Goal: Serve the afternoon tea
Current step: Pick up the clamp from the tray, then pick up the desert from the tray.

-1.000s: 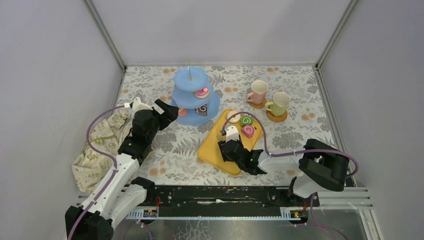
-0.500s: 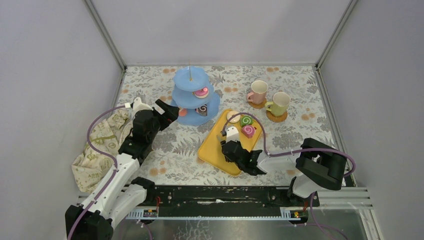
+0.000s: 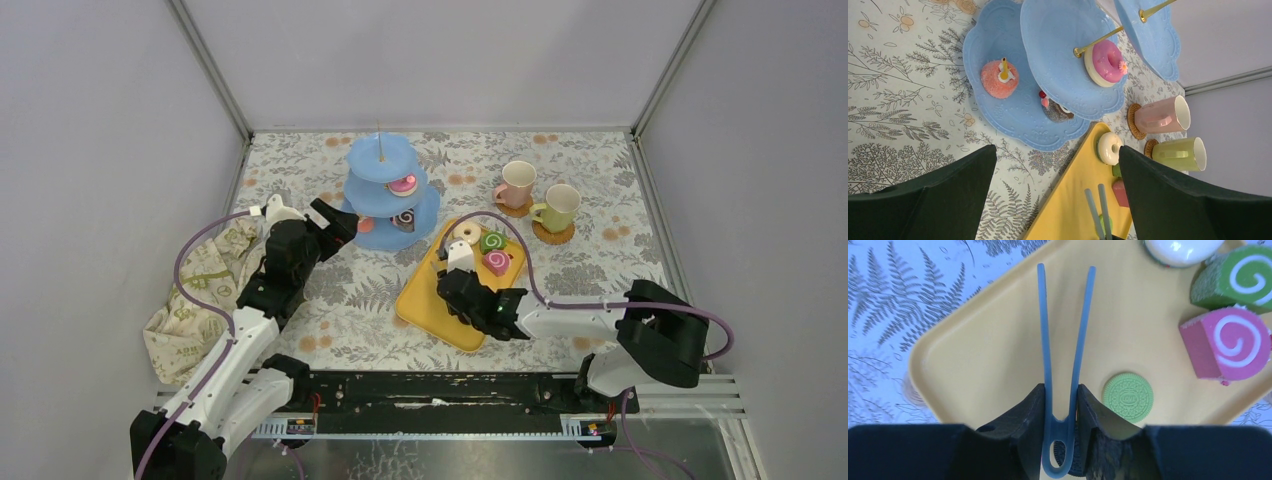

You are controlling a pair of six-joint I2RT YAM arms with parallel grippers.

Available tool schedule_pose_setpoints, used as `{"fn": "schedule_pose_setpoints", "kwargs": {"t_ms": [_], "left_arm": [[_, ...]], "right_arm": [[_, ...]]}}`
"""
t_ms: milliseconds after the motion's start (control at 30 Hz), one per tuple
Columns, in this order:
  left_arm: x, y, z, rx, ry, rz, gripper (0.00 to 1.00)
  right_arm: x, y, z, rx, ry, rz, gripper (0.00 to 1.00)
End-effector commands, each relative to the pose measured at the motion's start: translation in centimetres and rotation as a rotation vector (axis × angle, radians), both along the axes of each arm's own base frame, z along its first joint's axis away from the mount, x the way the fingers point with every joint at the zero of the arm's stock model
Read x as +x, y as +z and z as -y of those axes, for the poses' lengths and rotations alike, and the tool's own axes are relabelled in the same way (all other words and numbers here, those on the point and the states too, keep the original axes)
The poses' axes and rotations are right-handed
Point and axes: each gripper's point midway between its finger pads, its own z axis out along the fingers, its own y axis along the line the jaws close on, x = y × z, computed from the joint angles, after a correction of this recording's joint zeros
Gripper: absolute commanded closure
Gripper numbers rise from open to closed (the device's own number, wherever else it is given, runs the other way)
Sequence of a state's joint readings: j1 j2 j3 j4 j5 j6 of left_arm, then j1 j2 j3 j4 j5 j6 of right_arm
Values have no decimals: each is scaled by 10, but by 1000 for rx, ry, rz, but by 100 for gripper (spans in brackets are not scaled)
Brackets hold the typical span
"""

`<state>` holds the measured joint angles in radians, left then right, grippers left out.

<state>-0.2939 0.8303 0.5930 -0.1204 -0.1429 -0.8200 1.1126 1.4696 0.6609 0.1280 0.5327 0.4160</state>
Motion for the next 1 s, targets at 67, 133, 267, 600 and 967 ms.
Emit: {"fn": "schedule_pose_setpoints", "kwargs": {"t_ms": [67,133,267,600,967], "left_arm": [[3,18,-1,-15,12,78,1],[1,20,-1,-16,9,85,0],[0,22,0,-15,3,88,0],[-1,29,4,-33,-17,103,0],[-5,38,7,-46,-38,128,0]], "right_arm": [[10,48,0,-17,-45,-8,67],[17,57,6,-19,-67,-28,67],[32,74,17,17,-96,-85,67],[74,85,32,-57,-102,-251,66],[100,72,31,-27,-129,-427,65]]}}
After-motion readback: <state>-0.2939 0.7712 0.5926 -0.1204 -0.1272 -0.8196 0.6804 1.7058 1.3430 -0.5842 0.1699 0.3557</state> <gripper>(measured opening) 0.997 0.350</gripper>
